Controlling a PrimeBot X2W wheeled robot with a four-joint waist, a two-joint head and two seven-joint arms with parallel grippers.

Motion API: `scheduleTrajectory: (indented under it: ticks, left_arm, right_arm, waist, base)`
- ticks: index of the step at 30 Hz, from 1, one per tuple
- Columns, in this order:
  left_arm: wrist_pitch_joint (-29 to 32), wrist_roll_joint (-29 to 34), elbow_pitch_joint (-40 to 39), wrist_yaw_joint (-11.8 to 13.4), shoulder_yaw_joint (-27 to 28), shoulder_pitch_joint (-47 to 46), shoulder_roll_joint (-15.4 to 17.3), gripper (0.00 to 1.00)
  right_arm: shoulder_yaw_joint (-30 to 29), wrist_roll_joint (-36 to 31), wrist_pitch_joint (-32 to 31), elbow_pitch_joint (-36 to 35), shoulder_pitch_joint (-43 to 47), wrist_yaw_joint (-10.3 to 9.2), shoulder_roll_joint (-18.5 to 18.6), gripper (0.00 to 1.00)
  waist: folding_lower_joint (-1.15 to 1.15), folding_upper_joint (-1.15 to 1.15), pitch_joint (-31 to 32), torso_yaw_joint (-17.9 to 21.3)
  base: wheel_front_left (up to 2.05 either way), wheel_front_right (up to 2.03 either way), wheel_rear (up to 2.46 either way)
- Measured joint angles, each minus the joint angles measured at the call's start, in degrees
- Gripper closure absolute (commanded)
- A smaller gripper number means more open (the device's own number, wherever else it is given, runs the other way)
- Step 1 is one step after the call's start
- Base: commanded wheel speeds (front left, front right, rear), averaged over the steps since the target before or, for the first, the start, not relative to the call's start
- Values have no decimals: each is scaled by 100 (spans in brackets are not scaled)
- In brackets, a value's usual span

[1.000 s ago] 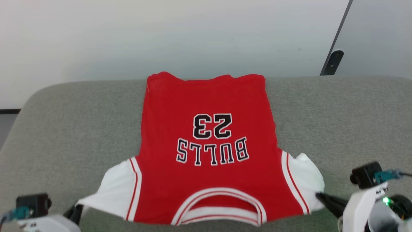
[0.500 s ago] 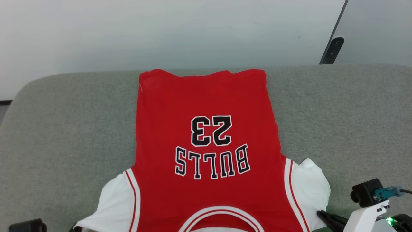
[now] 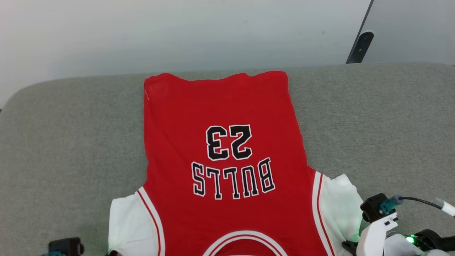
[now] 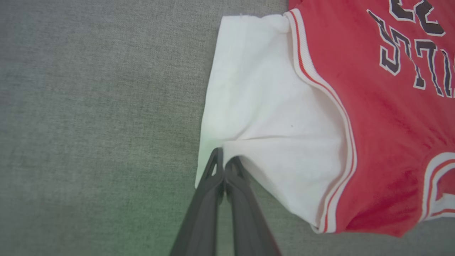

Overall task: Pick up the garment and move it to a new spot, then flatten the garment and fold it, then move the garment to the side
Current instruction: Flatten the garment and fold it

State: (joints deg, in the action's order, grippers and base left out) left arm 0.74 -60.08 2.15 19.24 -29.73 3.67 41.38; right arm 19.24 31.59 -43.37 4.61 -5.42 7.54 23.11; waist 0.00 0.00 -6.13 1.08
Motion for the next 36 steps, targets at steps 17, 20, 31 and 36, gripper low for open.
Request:
scheduleTrajectory:
  ticks: [17, 20, 31, 36]
  left_arm:
    - [-12, 0, 270, -100, -107, -81, -170, 100]
    - [-81, -42, 224, -71, -67, -4, -179, 100]
    - [-420, 155, -29, -59, -65, -114, -282, 100]
    - [-470, 332, -76, -135, -146, -541, -420, 100]
  right_arm:
    - [312, 21, -1346, 1157, -1060, 5, -409, 0]
    - [186, 298, -1746, 667, -1196, 0, -143, 0]
    - [-1452, -304, 521, -1292, -1434, -1, -87, 0]
    - [-1373, -1150, 2342, -383, -2212, 0, -336, 0]
  waist:
    - [0, 0, 261, 62]
    - [0, 0, 325, 93]
    - [0, 0, 214, -42]
    - [0, 0, -38, -184]
  base:
    - [0, 0, 0]
    - [0, 0, 0]
    - [0, 0, 0]
    - [0, 0, 0]
